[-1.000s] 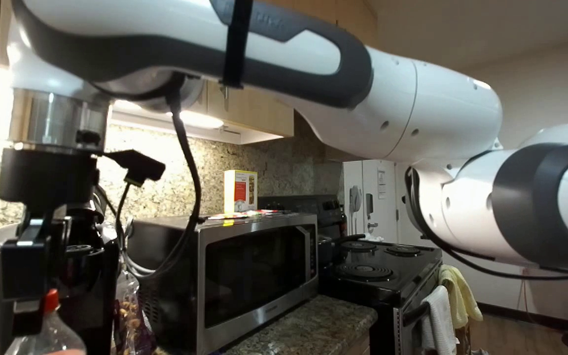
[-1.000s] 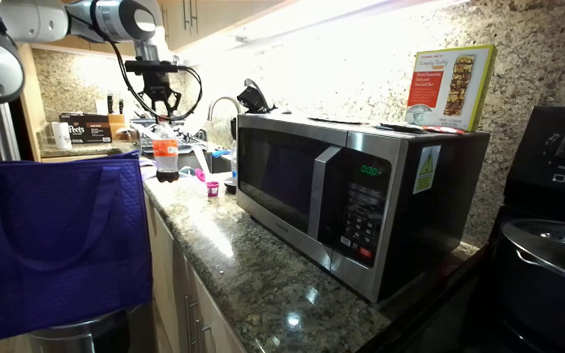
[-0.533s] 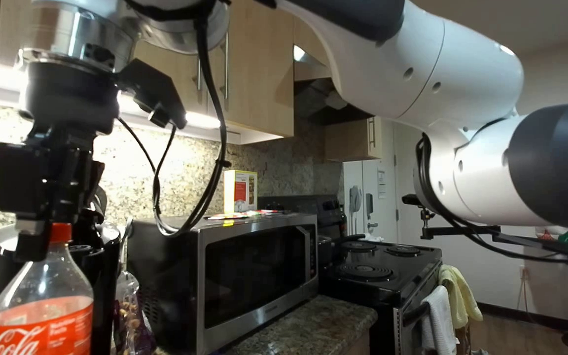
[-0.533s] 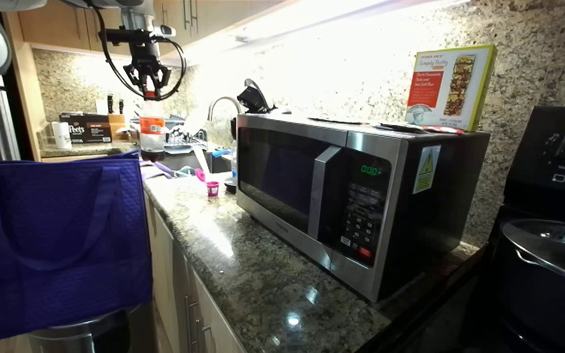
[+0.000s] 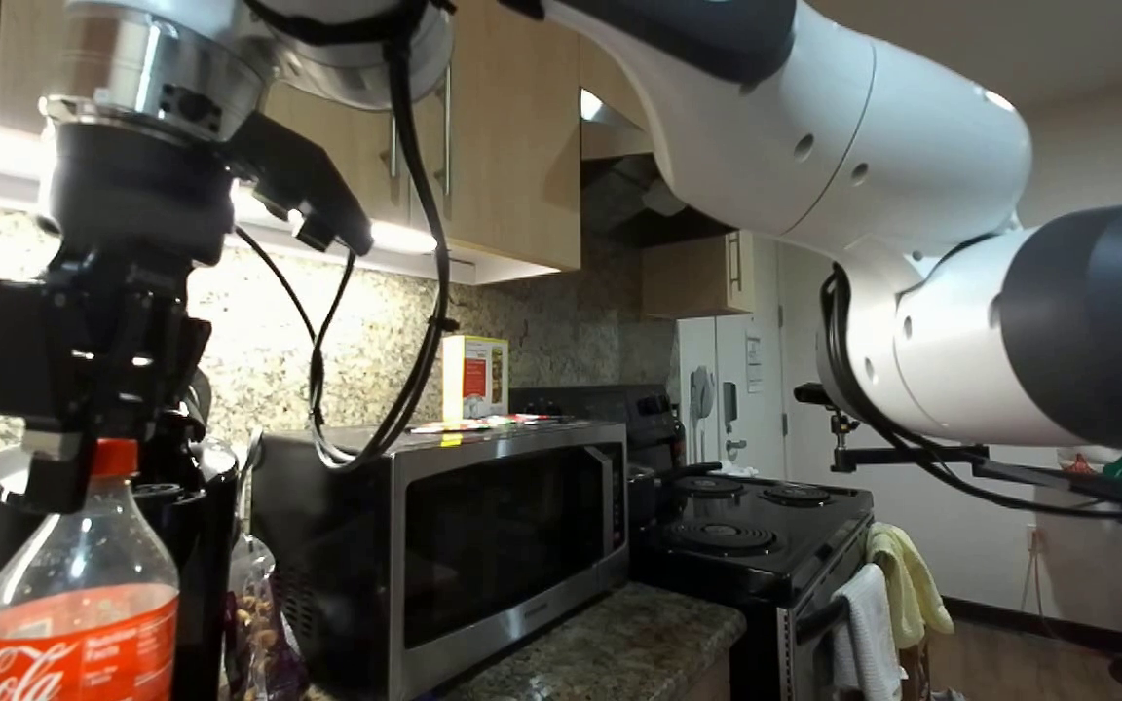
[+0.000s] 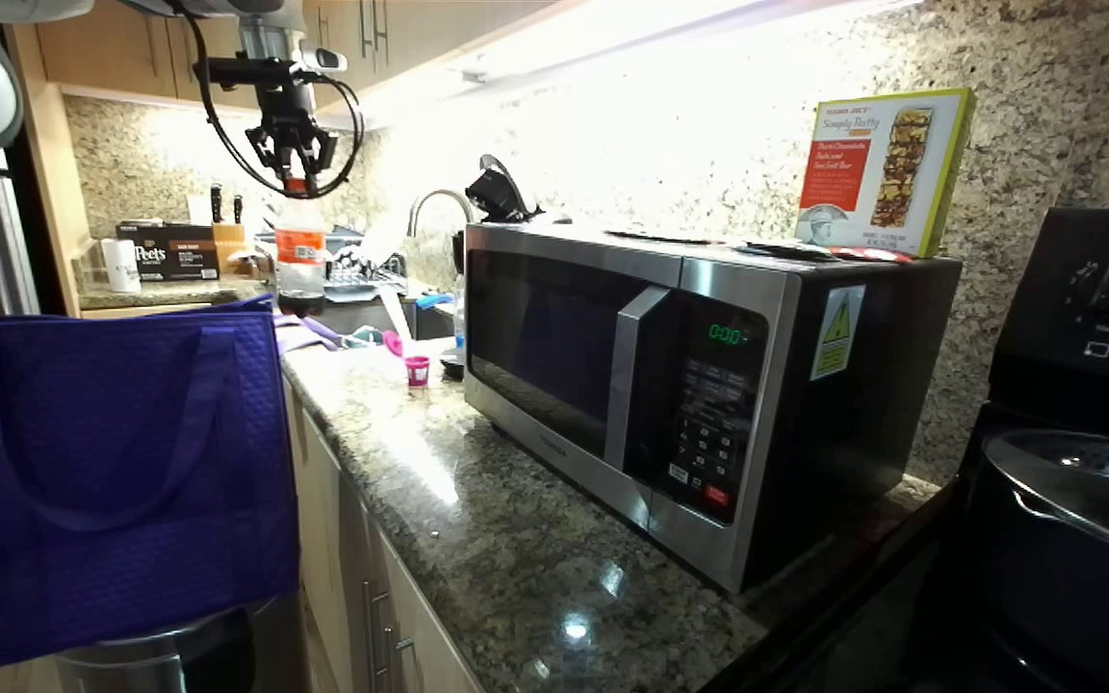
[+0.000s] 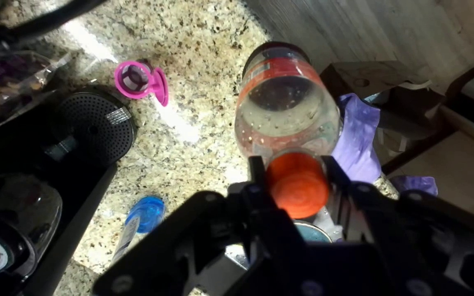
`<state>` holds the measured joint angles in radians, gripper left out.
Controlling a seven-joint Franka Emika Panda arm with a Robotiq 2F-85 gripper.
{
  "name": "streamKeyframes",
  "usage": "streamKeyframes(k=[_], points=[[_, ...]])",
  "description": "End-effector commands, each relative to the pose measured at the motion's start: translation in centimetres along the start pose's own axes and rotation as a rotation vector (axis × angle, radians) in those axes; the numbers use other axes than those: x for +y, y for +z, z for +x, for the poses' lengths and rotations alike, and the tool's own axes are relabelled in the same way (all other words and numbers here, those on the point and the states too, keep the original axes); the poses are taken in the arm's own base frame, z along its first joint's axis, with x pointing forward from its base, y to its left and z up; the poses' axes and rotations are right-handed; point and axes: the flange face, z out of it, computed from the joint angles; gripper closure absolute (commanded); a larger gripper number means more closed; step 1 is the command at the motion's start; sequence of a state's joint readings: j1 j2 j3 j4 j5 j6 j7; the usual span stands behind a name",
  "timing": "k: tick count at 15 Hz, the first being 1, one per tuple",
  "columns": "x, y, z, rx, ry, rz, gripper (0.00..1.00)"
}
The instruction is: Put the Coca Cola bottle on top of the microwave.
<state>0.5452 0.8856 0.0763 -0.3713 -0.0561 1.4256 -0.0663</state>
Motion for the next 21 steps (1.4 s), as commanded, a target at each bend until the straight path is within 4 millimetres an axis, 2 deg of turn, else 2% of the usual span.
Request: streamKeyframes(k=[1,3,13,15,16,21], points=[[0.9,-1.8,-0.8,-0.011,0.073,-0.010,0.84],[1.3,-3.3,-1.0,0.014,0.182,0.002,0.84],[2.3,-6.7,-1.4,0.086,0.695,0.046,0.85],[2.3,-7.7,-0.9,0.158,0.764,0.055,0.85],[2.3,-6.0,-1.0,0.103,0.694,0.024,0.64],[2.4,-6.8,-0.7,0.147,0.738,0.035,0.64]])
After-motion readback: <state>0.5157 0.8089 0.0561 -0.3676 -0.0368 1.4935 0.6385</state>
